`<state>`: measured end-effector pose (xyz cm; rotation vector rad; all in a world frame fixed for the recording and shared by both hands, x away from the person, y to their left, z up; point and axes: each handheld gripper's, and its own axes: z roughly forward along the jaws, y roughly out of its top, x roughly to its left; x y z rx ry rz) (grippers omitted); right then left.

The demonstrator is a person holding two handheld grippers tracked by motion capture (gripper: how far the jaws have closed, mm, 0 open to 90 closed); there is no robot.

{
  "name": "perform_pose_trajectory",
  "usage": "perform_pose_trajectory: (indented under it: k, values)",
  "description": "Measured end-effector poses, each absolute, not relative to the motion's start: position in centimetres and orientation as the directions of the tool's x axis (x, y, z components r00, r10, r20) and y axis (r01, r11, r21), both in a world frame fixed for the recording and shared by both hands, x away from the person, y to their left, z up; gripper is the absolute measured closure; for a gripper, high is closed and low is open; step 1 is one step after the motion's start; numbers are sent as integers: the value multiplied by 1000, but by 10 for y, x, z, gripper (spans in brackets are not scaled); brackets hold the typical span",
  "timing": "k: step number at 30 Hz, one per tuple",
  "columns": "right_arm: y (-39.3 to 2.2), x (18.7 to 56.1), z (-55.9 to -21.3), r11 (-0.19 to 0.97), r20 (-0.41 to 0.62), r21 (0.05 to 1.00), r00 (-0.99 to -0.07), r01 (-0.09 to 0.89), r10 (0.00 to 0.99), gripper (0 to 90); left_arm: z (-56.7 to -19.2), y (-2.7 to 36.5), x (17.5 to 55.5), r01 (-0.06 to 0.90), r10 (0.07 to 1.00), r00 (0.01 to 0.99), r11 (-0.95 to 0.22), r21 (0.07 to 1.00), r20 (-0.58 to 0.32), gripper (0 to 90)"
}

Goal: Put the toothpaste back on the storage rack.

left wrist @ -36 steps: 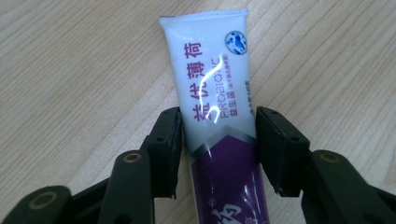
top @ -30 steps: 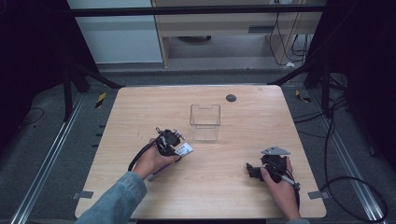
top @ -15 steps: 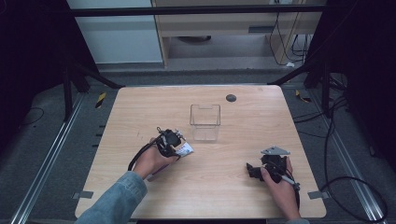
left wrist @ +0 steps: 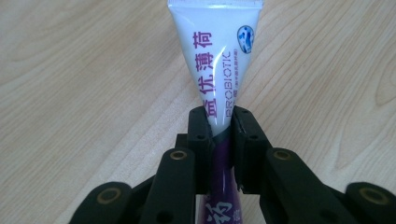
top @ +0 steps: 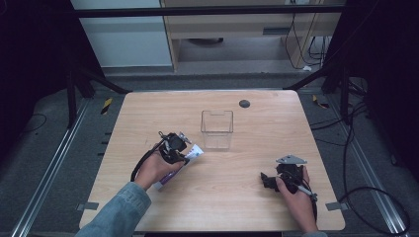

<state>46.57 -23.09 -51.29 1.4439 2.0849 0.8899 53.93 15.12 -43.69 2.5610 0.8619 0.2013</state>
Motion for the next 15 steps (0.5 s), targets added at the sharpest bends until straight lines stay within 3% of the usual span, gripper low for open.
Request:
perform_pose_trajectory:
  k: [15]
  values:
    - [-231,466,-513,244,-3,723,-352,646,936,3,-417,165,545,540,628,778,-677,500,9,793]
